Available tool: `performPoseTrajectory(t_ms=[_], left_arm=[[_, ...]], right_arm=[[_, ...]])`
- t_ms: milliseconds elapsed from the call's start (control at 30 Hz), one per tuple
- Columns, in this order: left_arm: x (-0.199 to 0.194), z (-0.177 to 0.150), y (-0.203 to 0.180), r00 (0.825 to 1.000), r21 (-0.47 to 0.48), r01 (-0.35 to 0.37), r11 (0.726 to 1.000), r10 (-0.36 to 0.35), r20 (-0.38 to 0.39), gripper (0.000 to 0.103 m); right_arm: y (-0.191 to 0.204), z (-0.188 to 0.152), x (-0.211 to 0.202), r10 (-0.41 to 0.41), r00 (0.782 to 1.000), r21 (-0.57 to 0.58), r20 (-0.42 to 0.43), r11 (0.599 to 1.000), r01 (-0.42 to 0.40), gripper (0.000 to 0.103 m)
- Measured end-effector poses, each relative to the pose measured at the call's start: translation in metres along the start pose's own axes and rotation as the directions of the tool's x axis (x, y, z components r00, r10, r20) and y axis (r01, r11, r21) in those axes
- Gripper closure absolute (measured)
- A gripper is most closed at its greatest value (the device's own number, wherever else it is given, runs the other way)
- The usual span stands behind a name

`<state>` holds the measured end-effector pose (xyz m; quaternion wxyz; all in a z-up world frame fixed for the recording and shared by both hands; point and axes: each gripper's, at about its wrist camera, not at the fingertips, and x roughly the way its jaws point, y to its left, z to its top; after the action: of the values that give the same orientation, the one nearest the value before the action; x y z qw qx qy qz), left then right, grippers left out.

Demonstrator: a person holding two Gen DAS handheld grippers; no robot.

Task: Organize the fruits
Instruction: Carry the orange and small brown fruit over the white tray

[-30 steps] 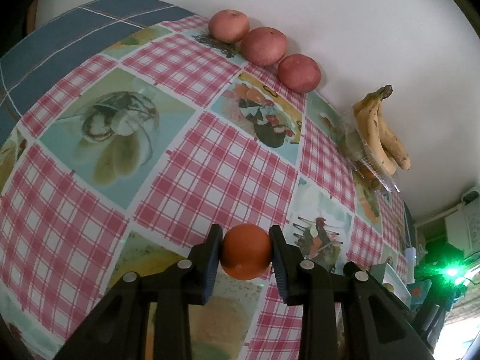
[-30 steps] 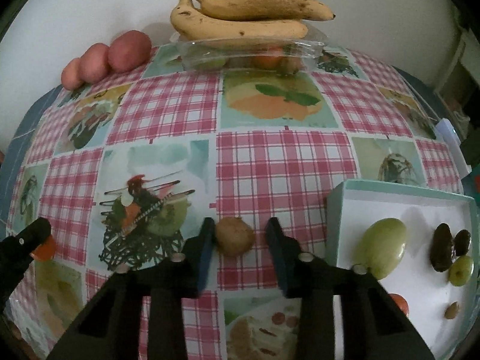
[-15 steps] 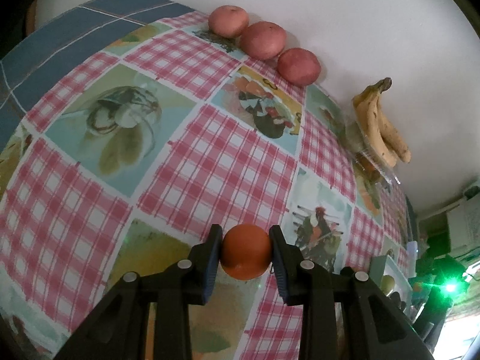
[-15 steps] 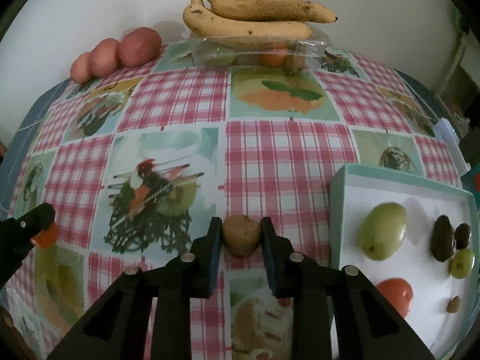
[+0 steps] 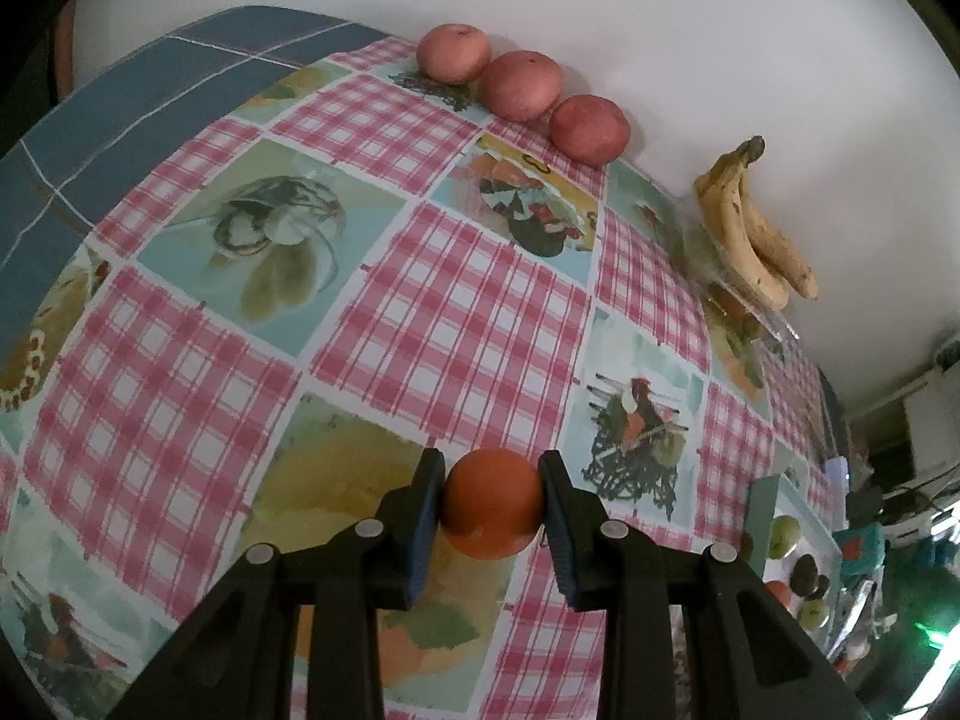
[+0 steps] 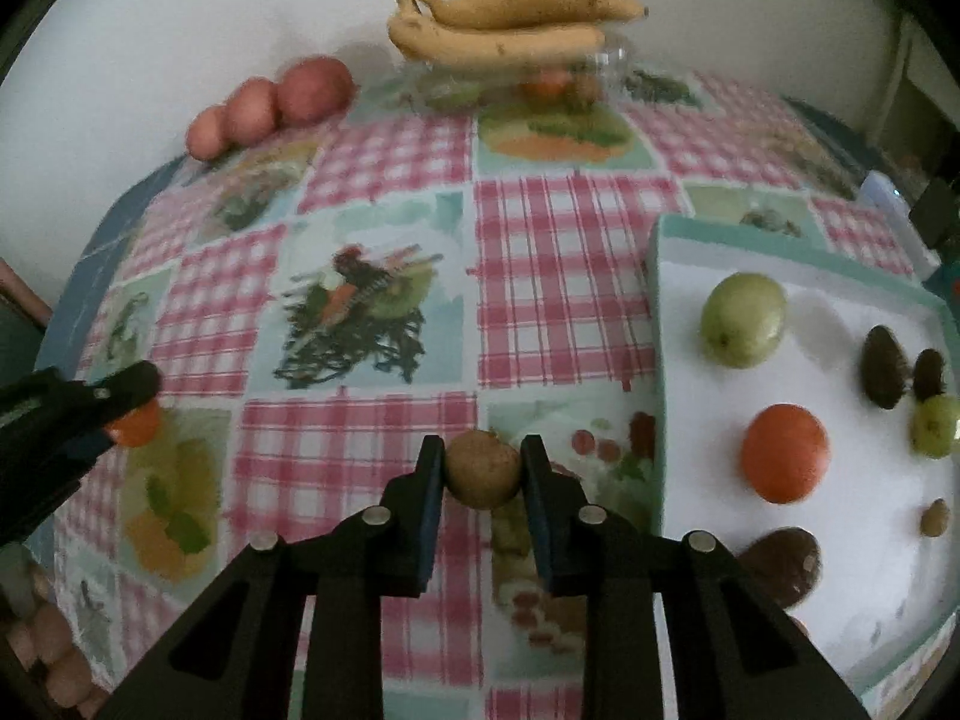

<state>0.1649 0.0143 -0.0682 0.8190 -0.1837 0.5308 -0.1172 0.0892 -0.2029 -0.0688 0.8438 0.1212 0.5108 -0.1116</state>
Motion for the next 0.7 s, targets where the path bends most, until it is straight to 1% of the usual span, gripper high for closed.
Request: performPoseTrajectory(t_ms=[133,233,367,467,600,700], left_arm=[[-0.007,-0.006,-0.002,1.000,0.017,-0.017,1.000,0.017,0.004,0.069],[-0.012,-0.010,-0.005,0.999,0.037,-0.031,0.999,0.030,0.017,0.069],[-0.015,-0.017,-0.013,0.998,0.081,-0.065,0.995,0.064,0.020,0.069],[-0.016,-0.021,-0.017,0.997,0.104,-0.076,0.992,0.075,0.017,0.069],[-0.019,-0.025,-0.023,0.996,0.131,-0.090,0.987,0.088,0.020,0.069],[-0.017,-0.028,-0.028,0.995,0.142,-0.097,0.985,0.096,0.015,0.069]], right_arm=[[0.009,-0.004,-0.037,0.010,0.996,-0.045,0.087,0.999,-0.006,0.077],[0.009,-0.008,-0.053,-0.002,0.993,-0.066,0.120,0.998,0.010,0.077],[0.008,-0.018,-0.064,-0.025,0.993,-0.081,0.115,0.996,0.035,0.077],[0.000,-0.026,-0.070,-0.010,0.995,-0.064,0.103,0.998,0.016,0.077],[-0.008,-0.030,-0.078,-0.024,0.993,-0.045,0.113,0.999,0.029,0.077],[-0.023,-0.029,-0.085,-0.033,0.992,-0.007,0.125,0.999,0.034,0.077]])
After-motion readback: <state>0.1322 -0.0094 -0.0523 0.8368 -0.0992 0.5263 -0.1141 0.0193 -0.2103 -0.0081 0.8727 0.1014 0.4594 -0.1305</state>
